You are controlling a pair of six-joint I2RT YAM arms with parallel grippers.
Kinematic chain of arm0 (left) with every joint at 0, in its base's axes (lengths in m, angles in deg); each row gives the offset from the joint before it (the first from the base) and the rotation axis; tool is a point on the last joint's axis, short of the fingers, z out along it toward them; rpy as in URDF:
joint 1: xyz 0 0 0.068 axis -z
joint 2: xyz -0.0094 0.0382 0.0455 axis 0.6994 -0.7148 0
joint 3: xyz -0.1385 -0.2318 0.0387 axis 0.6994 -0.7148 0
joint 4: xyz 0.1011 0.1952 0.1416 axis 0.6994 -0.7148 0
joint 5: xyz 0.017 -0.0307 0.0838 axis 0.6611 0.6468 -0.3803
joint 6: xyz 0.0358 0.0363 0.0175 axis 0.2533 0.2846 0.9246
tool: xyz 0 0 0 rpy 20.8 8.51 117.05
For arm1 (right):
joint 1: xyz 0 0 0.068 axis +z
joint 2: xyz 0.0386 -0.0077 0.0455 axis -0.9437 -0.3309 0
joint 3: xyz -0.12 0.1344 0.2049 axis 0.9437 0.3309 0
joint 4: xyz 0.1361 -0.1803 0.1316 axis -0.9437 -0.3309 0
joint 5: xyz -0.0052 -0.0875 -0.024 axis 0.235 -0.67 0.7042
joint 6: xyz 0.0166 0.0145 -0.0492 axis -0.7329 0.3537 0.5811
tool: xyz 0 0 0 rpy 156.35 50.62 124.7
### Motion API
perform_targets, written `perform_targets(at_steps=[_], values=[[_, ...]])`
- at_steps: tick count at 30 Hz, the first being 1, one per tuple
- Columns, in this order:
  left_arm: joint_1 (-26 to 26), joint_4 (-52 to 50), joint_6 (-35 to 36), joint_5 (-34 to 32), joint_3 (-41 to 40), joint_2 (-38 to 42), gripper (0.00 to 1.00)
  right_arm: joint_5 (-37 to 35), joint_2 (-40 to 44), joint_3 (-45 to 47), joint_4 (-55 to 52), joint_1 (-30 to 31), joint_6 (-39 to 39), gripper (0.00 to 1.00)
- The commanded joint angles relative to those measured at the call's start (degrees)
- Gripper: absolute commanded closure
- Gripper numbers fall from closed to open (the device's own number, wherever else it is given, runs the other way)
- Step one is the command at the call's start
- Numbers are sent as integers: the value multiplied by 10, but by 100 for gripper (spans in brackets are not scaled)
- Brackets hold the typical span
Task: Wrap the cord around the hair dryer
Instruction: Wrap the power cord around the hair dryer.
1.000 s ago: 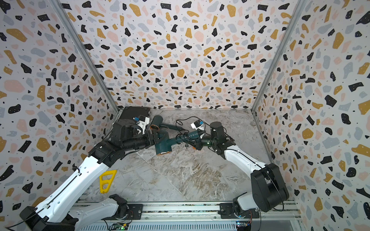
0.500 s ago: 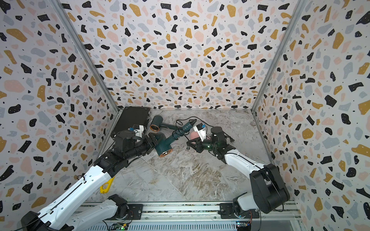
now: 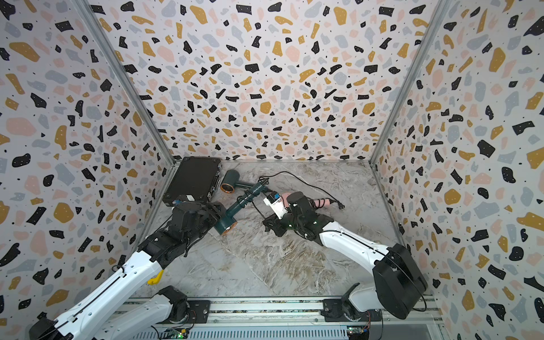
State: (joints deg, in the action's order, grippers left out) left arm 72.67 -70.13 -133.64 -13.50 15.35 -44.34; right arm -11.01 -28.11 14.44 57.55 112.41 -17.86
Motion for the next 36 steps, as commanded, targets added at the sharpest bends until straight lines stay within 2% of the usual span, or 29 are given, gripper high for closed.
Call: perform_targets(at_steps=[1, 4, 6, 13, 16, 20, 23, 26, 28, 32, 36], values=[[-2, -7, 61, -98, 24, -20, 100, -63, -4, -62, -145, 16, 65, 100], [-3, -28, 123, -103, 40, -58, 100, -80, -15, -110, -213, 20, 112, 100], [-2, -54, 188, -84, 62, -94, 100, -100, -29, -146, -267, 20, 148, 100], [3, -174, 347, 43, 142, -175, 100, -165, -80, -258, -421, 20, 292, 100], [8, -223, 414, 138, 159, -181, 100, -181, -81, -276, -452, 20, 346, 100], [15, -260, 478, 280, 160, -176, 100, -146, -67, -289, -475, 13, 406, 100], [15, -232, 494, 382, 136, -146, 100, -94, -62, -305, -516, -1, 439, 100], [15, -159, 483, 483, 96, -105, 100, -43, -48, -305, -536, -24, 465, 100], [15, -119, 462, 489, 75, -90, 100, -16, -37, -303, -535, -38, 470, 100], [15, -157, 467, 441, 89, -134, 100, 26, -41, -307, -532, -44, 452, 100], [15, -199, 469, 382, 115, -173, 100, 46, -66, -294, -507, -44, 389, 100]])
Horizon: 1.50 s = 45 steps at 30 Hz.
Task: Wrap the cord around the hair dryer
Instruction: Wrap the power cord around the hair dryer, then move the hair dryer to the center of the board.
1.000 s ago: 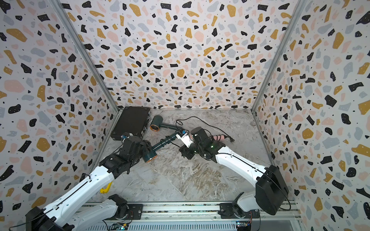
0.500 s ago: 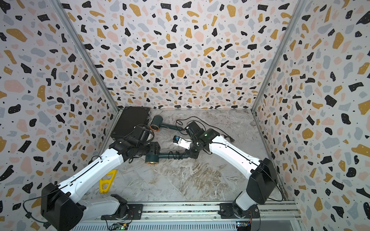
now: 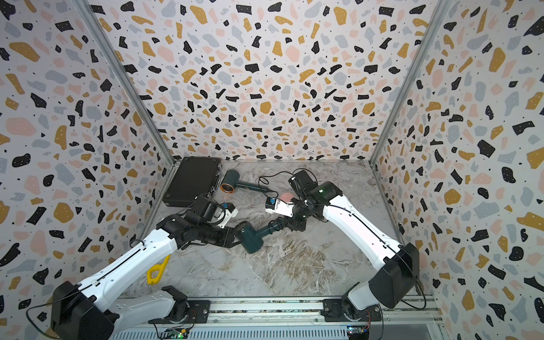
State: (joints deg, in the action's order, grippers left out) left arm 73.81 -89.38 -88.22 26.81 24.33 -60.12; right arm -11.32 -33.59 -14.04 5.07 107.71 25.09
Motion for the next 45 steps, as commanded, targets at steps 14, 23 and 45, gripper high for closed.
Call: perform_targets(at_steps=[14, 23, 45], values=[[0, 12, -40, -151, 44, -8, 99, 30, -33, 145, 197, 2, -211, 100], [-11, 12, -15, -197, 120, -93, 39, 37, -56, 178, 215, 4, -265, 100], [-11, 76, 11, -218, 130, -285, 1, 45, -61, 192, 236, 6, -295, 100]])
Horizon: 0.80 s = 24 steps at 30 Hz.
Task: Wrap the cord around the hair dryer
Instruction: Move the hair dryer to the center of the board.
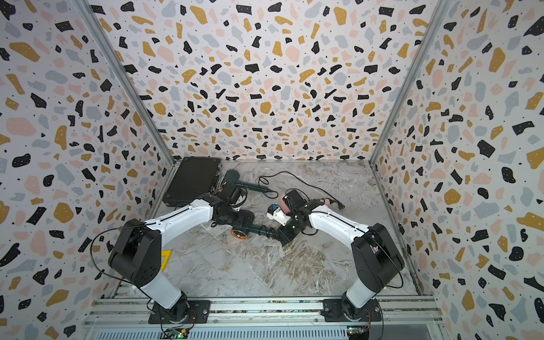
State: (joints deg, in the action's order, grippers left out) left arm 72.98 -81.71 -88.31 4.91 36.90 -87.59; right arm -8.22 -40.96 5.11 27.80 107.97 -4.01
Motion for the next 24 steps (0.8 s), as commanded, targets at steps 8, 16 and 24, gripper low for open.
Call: perform_targets(at_steps=[8, 16, 24], values=[[-3, 3, 8, 3, 50, -52, 1, 9, 15, 5, 9, 5, -3, 100], [-3, -9, 19, 16, 96, -142, 12, -4, 22, 8, 8, 8, -3, 100], [-3, -12, 27, 9, 94, -175, 12, 1, 20, 11, 18, 9, -10, 100]])
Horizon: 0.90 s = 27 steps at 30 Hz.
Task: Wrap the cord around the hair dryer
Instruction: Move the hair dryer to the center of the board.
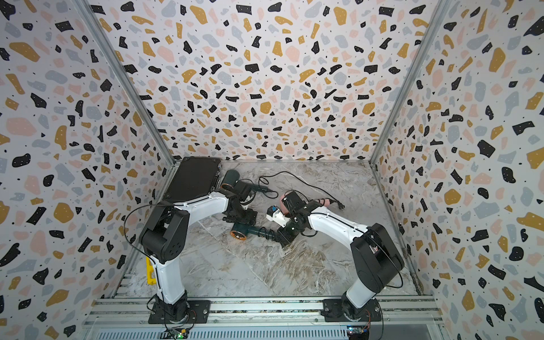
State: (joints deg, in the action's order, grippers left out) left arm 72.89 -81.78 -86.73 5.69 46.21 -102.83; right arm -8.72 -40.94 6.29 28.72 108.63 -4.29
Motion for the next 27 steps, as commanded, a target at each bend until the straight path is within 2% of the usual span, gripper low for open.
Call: perform_targets(at_steps=[1, 7, 10, 14, 22, 27], values=[[-2, -11, 12, 3, 0, -25, 15, 6, 20, 0, 9, 3, -8, 100], [-2, -19, 23, -18, -3, -20, 54, 5, 28, 0, 9, 4, -9, 100], [-2, -32, 29, -38, 0, -7, 72, 0, 37, -5, 0, 10, -11, 100], [-2, -53, 42, -85, 5, 11, 100, -1, 57, -6, -7, 26, -17, 100], [-1, -43, 37, -187, -23, 28, 100, 70, 106, 10, 32, 43, -44, 100], [5, -29, 47, -208, -42, 40, 100, 93, 123, 11, 46, 44, -47, 100]])
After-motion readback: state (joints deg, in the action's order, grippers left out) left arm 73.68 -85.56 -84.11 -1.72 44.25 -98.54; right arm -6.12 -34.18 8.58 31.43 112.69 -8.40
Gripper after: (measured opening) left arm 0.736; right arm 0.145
